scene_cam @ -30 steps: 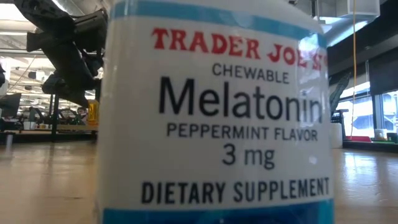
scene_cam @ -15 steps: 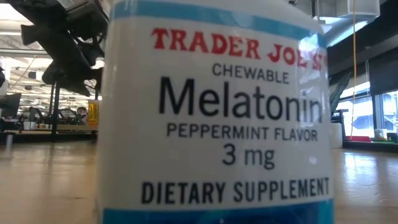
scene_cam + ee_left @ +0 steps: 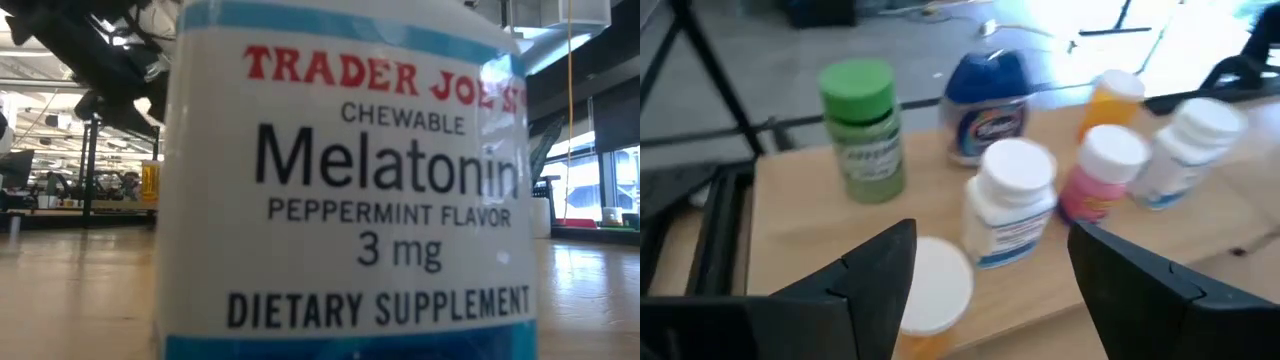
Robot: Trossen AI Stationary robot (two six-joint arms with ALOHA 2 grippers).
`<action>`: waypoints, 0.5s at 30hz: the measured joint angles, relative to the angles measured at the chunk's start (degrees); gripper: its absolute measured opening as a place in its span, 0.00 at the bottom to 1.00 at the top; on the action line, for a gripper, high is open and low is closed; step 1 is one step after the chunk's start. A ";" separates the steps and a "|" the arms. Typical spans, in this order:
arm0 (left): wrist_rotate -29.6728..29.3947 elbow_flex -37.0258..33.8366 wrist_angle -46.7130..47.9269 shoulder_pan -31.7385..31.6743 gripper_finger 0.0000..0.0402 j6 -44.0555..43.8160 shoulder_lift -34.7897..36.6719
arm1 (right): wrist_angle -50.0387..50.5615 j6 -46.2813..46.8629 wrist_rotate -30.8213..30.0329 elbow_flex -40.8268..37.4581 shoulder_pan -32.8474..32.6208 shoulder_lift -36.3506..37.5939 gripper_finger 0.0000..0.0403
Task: Pick and place medicine bottles onto shelf by color
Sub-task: Put the orange pill bottle on the shelf
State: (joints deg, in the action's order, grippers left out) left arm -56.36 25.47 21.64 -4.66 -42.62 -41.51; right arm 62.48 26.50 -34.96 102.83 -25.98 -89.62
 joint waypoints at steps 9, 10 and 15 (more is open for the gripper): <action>9.53 0.00 -10.60 7.17 0.64 22.76 9.62 | -0.01 0.00 0.11 0.00 0.00 0.00 0.68; 10.21 0.00 -10.73 8.09 0.64 23.56 10.12 | -0.02 0.00 0.11 0.00 0.00 0.00 0.68; 10.55 0.00 -10.29 12.49 0.64 23.99 10.80 | -0.04 0.00 0.13 0.00 0.00 0.00 0.68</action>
State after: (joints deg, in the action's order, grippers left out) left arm -45.81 25.47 11.35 7.83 -18.63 -30.71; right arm 62.44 26.50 -34.83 102.83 -25.98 -89.62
